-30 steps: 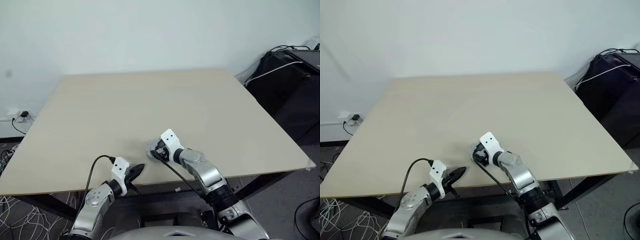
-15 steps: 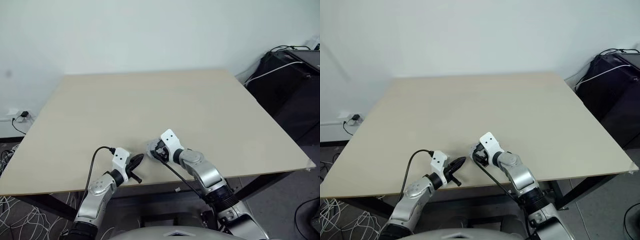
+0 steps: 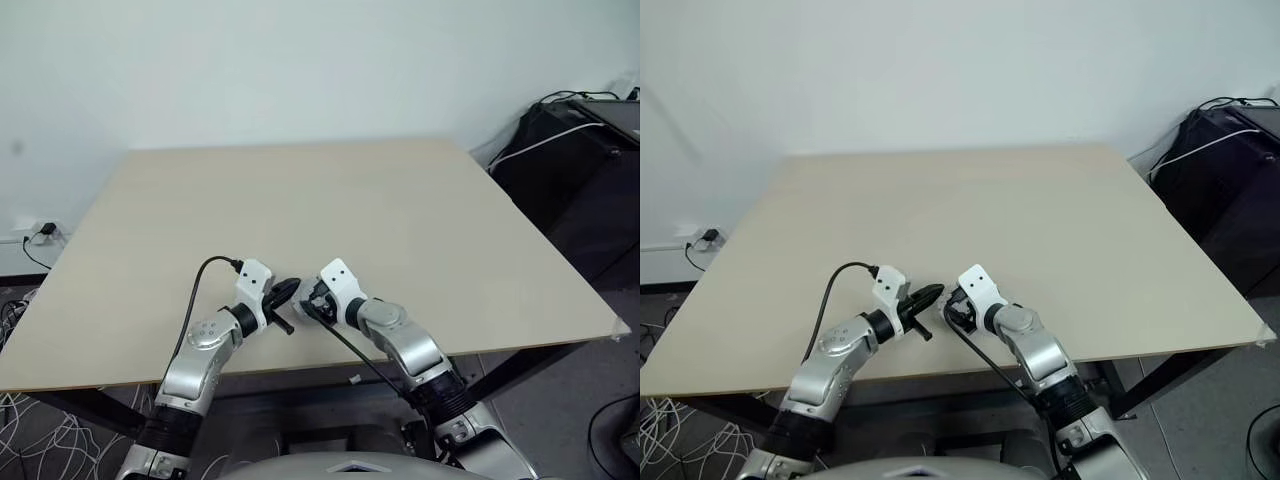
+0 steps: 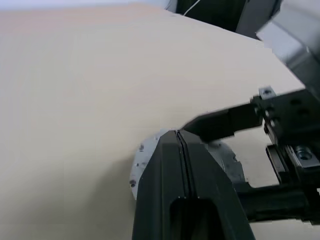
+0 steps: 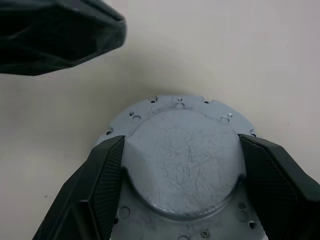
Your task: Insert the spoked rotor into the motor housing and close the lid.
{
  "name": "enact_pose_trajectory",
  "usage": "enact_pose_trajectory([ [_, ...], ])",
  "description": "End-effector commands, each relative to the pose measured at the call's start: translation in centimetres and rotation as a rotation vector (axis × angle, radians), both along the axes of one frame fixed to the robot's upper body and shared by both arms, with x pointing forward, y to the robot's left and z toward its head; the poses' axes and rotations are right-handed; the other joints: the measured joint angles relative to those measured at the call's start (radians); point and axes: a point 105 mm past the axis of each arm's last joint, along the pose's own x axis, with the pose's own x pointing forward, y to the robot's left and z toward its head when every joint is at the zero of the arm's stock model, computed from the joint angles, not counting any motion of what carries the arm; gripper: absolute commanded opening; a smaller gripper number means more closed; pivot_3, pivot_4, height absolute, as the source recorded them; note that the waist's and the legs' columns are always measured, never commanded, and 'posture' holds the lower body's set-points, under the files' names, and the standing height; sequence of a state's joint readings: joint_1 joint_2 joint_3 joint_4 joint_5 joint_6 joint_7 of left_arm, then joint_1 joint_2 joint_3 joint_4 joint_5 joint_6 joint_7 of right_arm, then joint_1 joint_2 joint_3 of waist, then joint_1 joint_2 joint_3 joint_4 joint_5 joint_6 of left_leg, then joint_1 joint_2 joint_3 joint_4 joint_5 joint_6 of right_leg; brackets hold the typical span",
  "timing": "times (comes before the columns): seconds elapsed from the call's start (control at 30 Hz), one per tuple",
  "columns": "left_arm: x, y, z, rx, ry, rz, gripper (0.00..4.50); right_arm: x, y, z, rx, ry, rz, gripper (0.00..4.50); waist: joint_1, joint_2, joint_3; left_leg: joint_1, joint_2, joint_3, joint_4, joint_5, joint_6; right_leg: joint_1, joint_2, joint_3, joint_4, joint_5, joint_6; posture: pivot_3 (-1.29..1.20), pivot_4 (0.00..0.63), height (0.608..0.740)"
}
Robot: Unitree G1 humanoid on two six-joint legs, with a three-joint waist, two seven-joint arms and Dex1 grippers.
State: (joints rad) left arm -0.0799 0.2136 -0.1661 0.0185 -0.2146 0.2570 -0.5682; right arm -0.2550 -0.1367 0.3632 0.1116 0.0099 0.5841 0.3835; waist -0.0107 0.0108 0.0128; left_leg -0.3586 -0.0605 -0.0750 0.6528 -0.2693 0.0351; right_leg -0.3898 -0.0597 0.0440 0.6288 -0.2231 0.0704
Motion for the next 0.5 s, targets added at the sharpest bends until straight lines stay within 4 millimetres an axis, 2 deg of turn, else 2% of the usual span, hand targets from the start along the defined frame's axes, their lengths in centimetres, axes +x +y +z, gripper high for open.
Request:
enact_pose_trajectory([
  [0.03, 0.6, -0.1, 0.8, 0.012, -0.031, -0.013, 0.0, -0.8, -1.9, -2.7, -0.107, 0.068, -0.041, 3.21, 0.0, 0.0, 0.0, 0.0, 0.0, 0.0, 0.0, 0.0, 0.0, 0.0, 0.0, 0.0, 0.0, 0.0, 0.0, 0.0, 0.0, 0.74],
  [0.27, 0.3, -0.5, 0.6, 0.011, -0.023, -0.033, 0.0, -1.3, -2.4, -3.4, -0.157, 0.105, -0.028, 3.21, 0.001, -0.001, -0.001, 0.0, 0.0, 0.0, 0.0, 0.0, 0.0, 0.0, 0.0, 0.0, 0.0, 0.0, 0.0, 0.0, 0.0, 0.74],
  [0.5, -0.6, 0.3, 0.1, 0.004, -0.012, -0.002, 0.0, -1.1, -3.1, -3.8, -0.178, 0.138, -0.081, 3.21, 0.001, 0.0, -0.002, 0.0, 0.0, 0.0, 0.0, 0.0, 0.0, 0.0, 0.0, 0.0, 0.0, 0.0, 0.0, 0.0, 0.0, 0.74],
])
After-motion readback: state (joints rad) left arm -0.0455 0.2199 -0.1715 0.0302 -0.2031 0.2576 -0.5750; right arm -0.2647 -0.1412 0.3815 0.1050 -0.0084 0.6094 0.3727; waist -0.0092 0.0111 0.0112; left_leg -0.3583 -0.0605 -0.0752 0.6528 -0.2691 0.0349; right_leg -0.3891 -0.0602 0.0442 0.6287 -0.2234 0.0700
